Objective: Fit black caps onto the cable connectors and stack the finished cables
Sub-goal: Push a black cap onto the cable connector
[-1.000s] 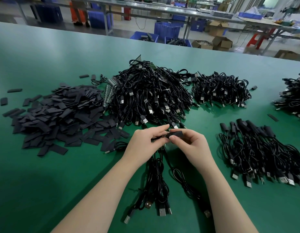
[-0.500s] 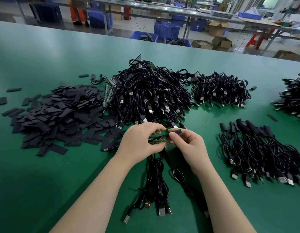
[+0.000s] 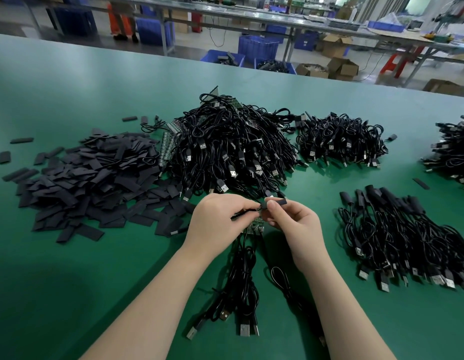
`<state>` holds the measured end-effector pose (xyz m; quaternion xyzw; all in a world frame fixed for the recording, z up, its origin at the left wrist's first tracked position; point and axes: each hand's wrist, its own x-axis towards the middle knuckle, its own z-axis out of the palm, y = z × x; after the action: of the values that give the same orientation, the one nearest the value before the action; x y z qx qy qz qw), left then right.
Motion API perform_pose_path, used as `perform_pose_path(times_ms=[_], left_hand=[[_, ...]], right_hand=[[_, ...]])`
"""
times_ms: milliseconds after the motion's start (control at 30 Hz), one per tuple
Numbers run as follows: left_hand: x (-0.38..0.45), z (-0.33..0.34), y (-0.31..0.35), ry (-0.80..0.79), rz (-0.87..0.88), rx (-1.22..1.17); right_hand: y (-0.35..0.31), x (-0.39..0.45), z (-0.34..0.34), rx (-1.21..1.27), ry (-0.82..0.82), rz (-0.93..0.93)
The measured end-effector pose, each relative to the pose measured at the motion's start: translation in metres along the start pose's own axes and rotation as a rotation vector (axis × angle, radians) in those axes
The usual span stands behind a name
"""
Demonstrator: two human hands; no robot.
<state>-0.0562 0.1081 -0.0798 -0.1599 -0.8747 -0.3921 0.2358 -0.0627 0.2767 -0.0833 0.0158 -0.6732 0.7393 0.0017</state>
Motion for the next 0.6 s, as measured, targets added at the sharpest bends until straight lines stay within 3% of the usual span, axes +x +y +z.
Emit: perform_pose_path(times_ms=[233, 600], left_hand=[[-0.0022, 0.0026, 0.0009, 0.066, -0.112, -0.031], [-0.0032, 0.0020, 0.0043, 0.061, -0.058, -0.004]], right_hand=[[-0.0024, -0.0033, 0.0049, 0.003, 0.003, -0.016], [-0.0046, -0.0054, 0.0076, -0.128, 0.036, -0.080]])
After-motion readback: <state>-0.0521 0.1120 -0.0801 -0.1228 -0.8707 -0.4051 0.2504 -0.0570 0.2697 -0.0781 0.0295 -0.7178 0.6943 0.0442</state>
